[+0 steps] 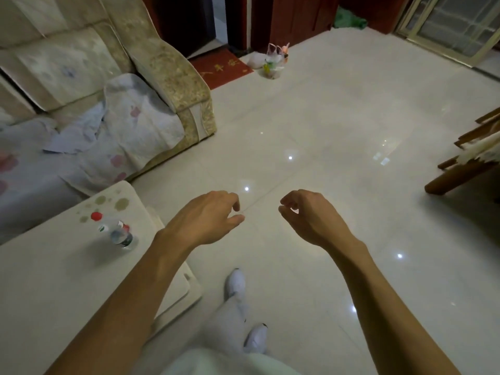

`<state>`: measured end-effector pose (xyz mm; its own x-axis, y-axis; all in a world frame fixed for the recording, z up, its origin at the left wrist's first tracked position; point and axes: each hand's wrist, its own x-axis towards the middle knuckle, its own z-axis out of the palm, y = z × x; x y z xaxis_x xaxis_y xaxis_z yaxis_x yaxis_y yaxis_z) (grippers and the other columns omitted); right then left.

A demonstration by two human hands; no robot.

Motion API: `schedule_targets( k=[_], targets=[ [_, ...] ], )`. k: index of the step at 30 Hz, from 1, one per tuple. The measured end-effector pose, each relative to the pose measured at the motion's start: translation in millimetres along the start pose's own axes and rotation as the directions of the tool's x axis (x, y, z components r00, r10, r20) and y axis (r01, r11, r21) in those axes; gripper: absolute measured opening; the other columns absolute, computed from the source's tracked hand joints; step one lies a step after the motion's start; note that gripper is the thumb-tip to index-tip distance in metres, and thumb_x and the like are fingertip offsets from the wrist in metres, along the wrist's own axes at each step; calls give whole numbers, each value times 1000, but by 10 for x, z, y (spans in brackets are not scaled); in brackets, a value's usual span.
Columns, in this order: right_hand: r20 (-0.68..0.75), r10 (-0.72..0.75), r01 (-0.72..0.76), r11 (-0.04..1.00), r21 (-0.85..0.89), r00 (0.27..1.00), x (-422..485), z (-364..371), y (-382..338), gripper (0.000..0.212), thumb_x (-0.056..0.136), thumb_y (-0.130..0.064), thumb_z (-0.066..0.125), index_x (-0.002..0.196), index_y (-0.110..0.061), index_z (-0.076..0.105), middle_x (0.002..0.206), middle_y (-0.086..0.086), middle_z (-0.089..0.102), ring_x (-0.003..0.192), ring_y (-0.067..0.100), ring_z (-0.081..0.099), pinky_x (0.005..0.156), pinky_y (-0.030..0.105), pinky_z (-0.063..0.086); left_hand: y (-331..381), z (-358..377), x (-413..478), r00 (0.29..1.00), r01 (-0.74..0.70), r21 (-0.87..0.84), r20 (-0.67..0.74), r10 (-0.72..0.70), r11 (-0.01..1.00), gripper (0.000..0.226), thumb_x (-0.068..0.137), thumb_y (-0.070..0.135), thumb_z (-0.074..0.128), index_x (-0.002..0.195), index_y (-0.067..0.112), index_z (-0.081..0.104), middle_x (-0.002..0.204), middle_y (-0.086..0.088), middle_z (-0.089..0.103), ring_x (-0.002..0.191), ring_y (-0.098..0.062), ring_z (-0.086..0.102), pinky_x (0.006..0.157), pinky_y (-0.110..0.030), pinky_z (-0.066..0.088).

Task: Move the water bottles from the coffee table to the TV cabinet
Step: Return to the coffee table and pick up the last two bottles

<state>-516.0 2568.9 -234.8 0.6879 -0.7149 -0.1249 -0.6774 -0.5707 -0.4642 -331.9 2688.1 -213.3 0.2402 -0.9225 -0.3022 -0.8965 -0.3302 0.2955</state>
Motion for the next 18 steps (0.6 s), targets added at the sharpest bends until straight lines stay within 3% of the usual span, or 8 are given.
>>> schedule_targets(
  k=[7, 18],
  targets=[
    [66, -95, 98, 994, -49, 993, 789, 22, -147, 28, 95, -33, 53, 115, -18, 66, 112, -2, 68, 105, 16, 60, 81, 27, 45, -358, -42, 386, 994, 110, -55, -18, -112, 992, 35, 93, 46, 49, 118, 22, 55, 119, 2, 59, 103, -16, 57, 84, -30, 46],
    [192, -253, 283, 947, -149, 948, 2402, -146, -659, 29, 95, -33, 52, 115, -17, 67, 113, 0, 68, 102, 18, 62, 85, 33, 51, -1065, -529, 1321, 964, 225, -179, -100, -245, 958, 34, 94, 46, 46, 117, 22, 54, 115, 3, 58, 101, -14, 55, 81, -29, 44]
  ],
)
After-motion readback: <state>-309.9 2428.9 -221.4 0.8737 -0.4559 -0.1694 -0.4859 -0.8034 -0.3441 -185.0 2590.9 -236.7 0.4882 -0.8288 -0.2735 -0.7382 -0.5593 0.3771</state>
